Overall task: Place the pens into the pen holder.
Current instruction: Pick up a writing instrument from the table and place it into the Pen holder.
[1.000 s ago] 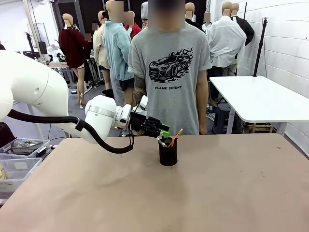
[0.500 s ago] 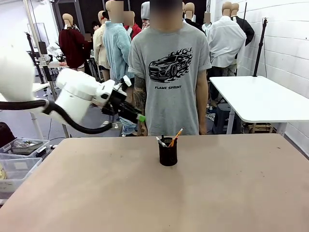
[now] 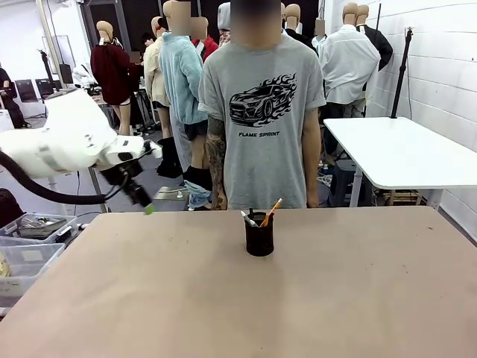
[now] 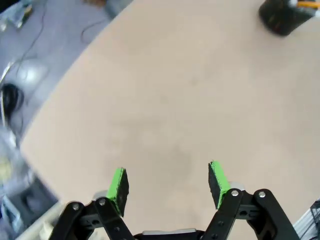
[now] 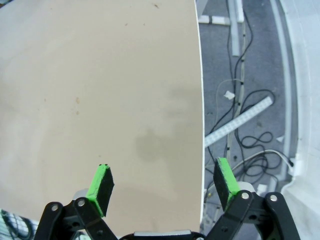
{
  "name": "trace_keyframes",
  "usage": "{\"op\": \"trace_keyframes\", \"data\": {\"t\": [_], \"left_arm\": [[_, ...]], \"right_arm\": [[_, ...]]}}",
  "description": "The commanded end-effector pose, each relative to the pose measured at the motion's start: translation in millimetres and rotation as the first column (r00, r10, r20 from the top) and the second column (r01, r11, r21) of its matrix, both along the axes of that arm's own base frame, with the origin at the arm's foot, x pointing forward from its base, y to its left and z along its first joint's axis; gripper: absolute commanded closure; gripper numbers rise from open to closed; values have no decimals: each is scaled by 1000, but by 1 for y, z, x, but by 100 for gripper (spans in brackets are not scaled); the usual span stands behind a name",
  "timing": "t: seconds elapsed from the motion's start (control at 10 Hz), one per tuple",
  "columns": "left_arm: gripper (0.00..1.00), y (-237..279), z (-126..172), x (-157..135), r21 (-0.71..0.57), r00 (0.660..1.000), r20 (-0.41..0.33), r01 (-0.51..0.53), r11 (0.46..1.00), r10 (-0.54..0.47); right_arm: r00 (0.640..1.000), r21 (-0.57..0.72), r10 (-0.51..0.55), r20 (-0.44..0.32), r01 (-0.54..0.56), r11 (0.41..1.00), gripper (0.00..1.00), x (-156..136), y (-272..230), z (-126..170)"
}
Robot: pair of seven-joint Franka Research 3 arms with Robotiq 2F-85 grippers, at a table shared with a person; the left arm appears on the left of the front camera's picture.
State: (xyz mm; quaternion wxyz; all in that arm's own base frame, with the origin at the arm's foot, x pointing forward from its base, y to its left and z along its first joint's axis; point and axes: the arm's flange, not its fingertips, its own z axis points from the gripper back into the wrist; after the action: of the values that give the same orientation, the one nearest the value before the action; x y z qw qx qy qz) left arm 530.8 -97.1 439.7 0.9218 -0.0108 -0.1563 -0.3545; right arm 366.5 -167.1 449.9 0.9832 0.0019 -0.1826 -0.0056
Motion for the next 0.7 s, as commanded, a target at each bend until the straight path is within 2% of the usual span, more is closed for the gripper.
{"op": "trace_keyframes", "data": {"t": [0.0,0.2,0.3,0.6], "left_arm": [[17,-4,3,-8,181,931,-225,-249,951,287],[17,9,-19,-15,300,890,-234,-316,900,391],[17,31,-11,-14,207,959,-111,-233,950,259],[17,31,-11,-14,207,959,-111,-233,950,259]], "right_arm": [[1000,-25,-17,-2,17,1000,0,0,4,-2],[1000,-25,-17,-2,17,1000,0,0,4,-2],[1000,-25,-17,-2,17,1000,0,0,4,-2],[1000,-25,-17,-2,17,1000,0,0,4,-2]]}}
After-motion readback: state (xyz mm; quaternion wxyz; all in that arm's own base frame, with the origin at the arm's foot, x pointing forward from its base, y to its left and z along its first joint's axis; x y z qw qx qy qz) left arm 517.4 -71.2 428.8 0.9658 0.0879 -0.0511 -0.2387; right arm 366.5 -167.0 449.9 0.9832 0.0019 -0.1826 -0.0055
